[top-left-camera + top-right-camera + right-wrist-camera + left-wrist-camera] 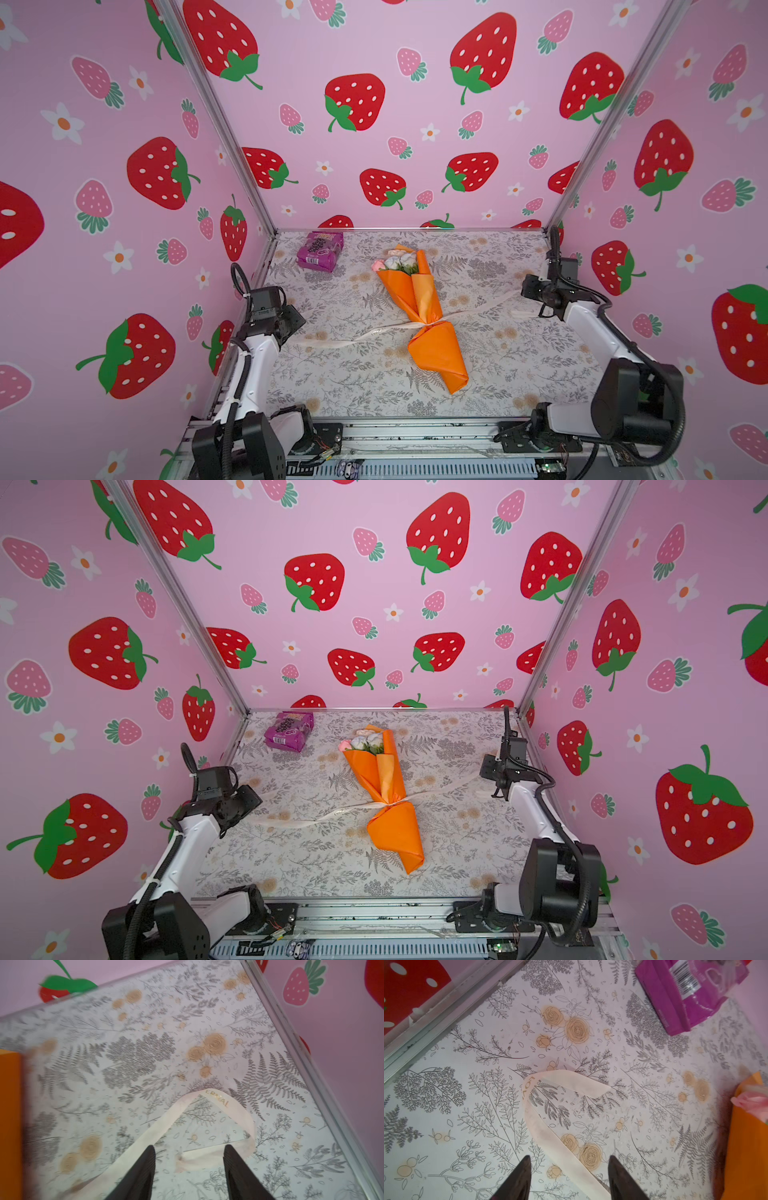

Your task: Tie the bouquet of fake flowers

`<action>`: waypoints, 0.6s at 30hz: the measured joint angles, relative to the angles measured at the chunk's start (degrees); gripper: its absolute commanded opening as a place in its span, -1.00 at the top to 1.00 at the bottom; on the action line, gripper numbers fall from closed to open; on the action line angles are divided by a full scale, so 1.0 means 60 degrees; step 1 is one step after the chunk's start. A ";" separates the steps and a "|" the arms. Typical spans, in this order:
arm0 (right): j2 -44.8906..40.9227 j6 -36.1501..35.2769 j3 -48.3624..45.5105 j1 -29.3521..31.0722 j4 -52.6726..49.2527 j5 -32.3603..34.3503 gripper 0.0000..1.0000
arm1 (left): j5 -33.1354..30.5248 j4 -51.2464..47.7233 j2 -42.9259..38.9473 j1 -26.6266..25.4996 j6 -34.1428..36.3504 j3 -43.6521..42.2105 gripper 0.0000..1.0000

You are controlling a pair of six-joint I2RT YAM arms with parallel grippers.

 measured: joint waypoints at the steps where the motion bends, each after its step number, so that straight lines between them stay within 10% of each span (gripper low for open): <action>1: -0.0357 -0.0004 -0.0091 0.0131 0.0036 -0.0535 -0.01 | 0.0171 -0.0062 -0.0168 -0.0022 -0.0022 0.0000 -0.16; 6: -0.1100 0.0237 -0.0790 0.1413 0.0277 -0.3275 -0.01 | 0.1956 0.0554 -0.0667 -0.1231 -0.0506 -0.0302 -0.02; 14: -0.0076 0.1195 -0.2488 0.3402 0.0419 -0.5839 -0.34 | 0.3399 0.2951 -0.0393 -0.6874 -0.1996 -0.1286 -0.05; 18: 0.0419 0.1486 -0.2772 0.4003 0.0721 -0.6320 -0.23 | 0.3402 0.4306 0.0841 -0.8298 -0.2667 -0.1461 -0.03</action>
